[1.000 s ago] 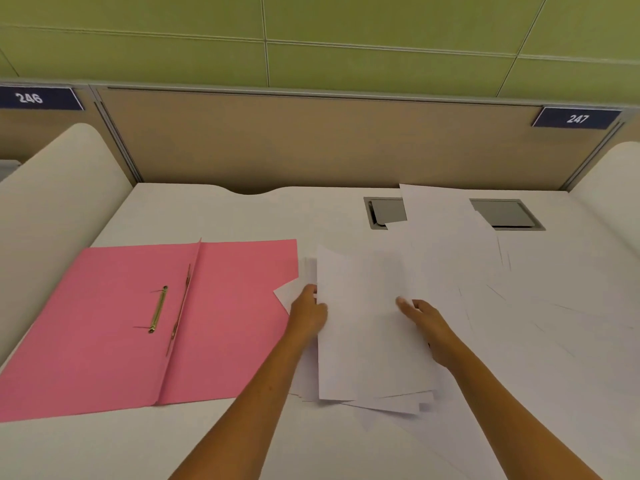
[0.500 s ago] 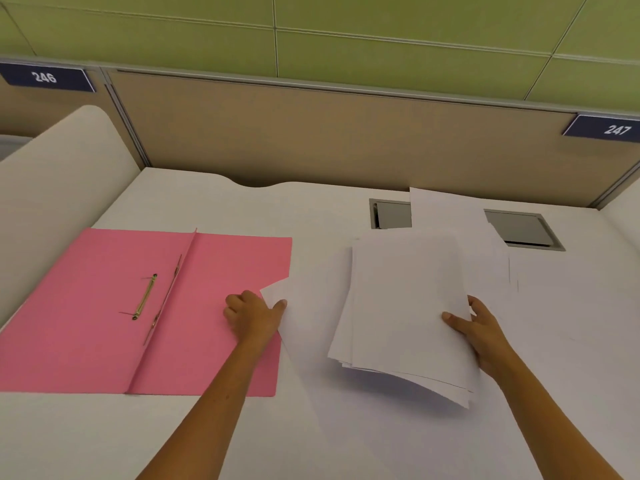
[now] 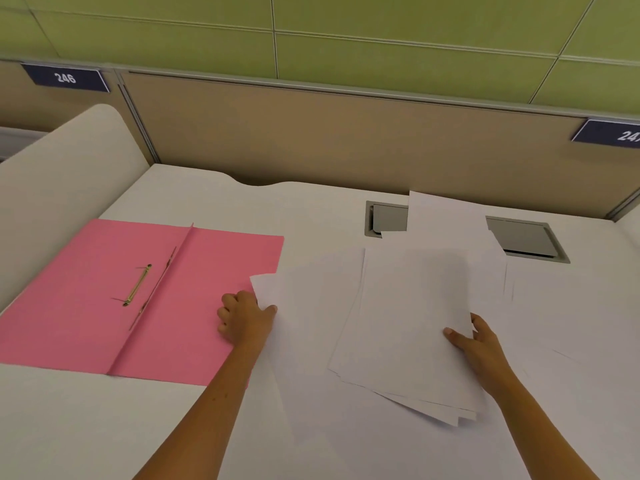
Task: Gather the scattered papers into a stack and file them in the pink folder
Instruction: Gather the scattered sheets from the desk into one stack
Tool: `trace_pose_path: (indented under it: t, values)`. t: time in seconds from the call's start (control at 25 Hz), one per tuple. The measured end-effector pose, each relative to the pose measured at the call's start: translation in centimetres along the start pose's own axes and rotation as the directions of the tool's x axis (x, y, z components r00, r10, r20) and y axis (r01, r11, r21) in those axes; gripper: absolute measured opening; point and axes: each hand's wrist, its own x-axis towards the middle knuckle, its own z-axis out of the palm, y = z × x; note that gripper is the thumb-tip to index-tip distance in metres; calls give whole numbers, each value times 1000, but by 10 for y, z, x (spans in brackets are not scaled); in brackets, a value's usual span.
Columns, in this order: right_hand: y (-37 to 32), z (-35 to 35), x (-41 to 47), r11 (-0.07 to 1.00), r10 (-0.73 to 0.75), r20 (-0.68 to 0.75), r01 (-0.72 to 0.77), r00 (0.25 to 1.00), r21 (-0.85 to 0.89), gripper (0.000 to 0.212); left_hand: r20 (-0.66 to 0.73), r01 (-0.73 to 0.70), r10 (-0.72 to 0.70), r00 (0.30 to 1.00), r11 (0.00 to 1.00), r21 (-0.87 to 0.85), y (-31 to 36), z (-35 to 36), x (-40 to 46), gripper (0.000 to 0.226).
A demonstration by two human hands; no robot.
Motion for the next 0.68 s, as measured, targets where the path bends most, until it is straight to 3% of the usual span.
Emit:
trace_pose_path:
  t: [0.12, 0.2, 0.32, 0.4, 0.56, 0.68]
  values:
    - [1, -1, -1, 1000, -18, 16, 18, 1000, -5, 42, 20, -72, 85, 996, 935, -348, 1, 0, -25, 22]
    - [2, -2, -1, 1000, -30, 18, 30, 999, -10, 41, 57, -102, 148, 987, 865, -491, 2, -1, -47, 18]
    - [3, -3, 0, 999, -45, 18, 45, 999, -18, 45, 95, -159, 227, 969, 874, -459, 0, 0, -64, 29]
    - [4, -3, 1, 999, -48, 24, 49, 999, -19, 45, 32, -189, 224, 974, 883, -429, 1, -11, -58, 33]
    - [2, -5, 1, 999, -36, 29, 37, 999, -20, 43, -117, -314, 291, 950, 874, -370, 18, -79, -31, 30]
    - [1, -5, 1, 999, -38, 34, 38, 999, -18, 37, -117, -373, 356, 927, 841, -391, 39, -134, -21, 30]
